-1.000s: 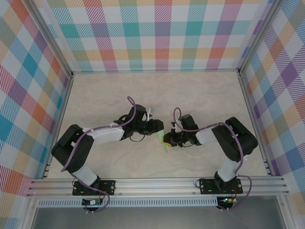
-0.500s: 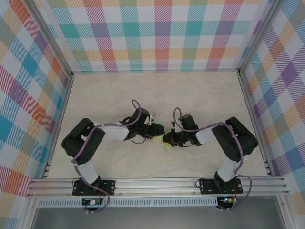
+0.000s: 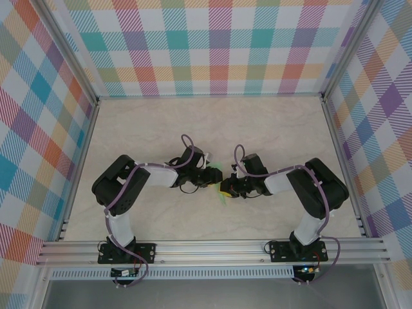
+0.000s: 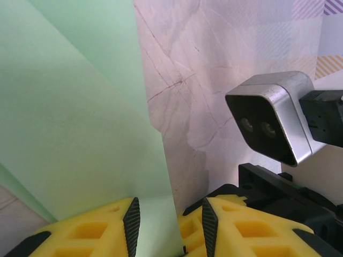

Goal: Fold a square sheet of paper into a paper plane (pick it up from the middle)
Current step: Fold the wing for the fifth time at the center of the table.

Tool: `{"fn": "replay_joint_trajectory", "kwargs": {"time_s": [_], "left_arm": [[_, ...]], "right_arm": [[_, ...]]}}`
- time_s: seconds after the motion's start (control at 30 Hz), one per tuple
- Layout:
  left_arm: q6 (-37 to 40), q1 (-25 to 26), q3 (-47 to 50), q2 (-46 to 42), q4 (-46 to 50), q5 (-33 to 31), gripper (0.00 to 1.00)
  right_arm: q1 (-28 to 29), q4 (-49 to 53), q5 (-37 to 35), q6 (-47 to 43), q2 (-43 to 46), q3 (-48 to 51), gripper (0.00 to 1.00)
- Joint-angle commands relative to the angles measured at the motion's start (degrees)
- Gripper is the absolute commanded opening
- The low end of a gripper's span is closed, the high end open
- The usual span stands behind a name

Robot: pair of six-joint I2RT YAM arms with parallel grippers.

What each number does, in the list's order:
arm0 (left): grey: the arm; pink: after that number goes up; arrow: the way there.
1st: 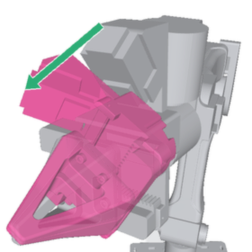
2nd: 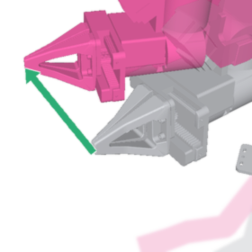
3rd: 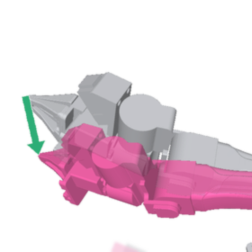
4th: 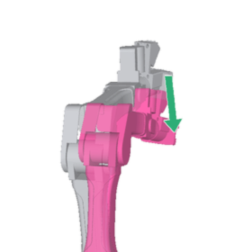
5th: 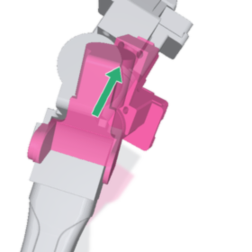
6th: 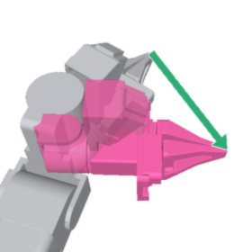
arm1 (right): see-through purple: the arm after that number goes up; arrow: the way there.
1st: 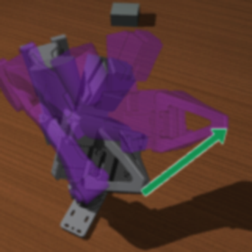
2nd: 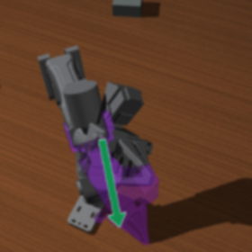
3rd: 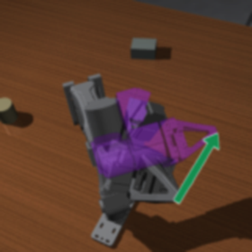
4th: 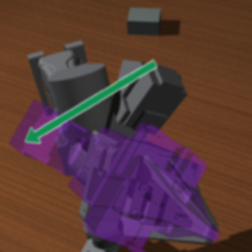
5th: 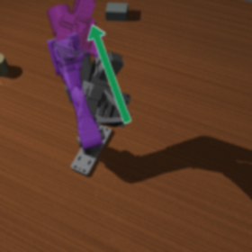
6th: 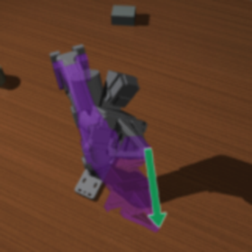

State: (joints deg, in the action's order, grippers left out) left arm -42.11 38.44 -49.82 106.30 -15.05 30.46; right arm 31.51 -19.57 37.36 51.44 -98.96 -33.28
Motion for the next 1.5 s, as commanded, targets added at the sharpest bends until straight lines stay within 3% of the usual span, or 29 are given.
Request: {"fn": "replay_joint_trajectory", "kwargs": {"time_s": [0.0, 0.3, 0.7, 1.03, 1.47], "left_arm": [[2.22, -0.03, 0.22, 2.40, 1.60, -0.76, 0.38], [2.88, -0.09, 0.20, 2.42, 2.47, -0.39, 0.37], [2.74, -0.03, -0.06, 1.53, 3.49, -0.09, 0.37], [2.69, -0.07, -0.56, 1.19, 3.93, 0.41, 0.37], [2.39, -0.05, -0.80, 1.01, 3.97, 0.31, 0.37]], "right_arm": [[0.32, 5.11, -1.74, -0.99, 1.10, -0.35, 0.15], [1.23, 9.52, -1.06, -3.06, 5.64, -0.49, 0.14], [2.86, 11.77, -1.97, -4.07, -0.54, -0.17, 0.09], [3.18, 18.45, -5.22, -7.53, 6.35, -1.50, 0.21], [4.27, 24.06, -11.99, -7.15, 5.42, -1.39, 0.11]]}}
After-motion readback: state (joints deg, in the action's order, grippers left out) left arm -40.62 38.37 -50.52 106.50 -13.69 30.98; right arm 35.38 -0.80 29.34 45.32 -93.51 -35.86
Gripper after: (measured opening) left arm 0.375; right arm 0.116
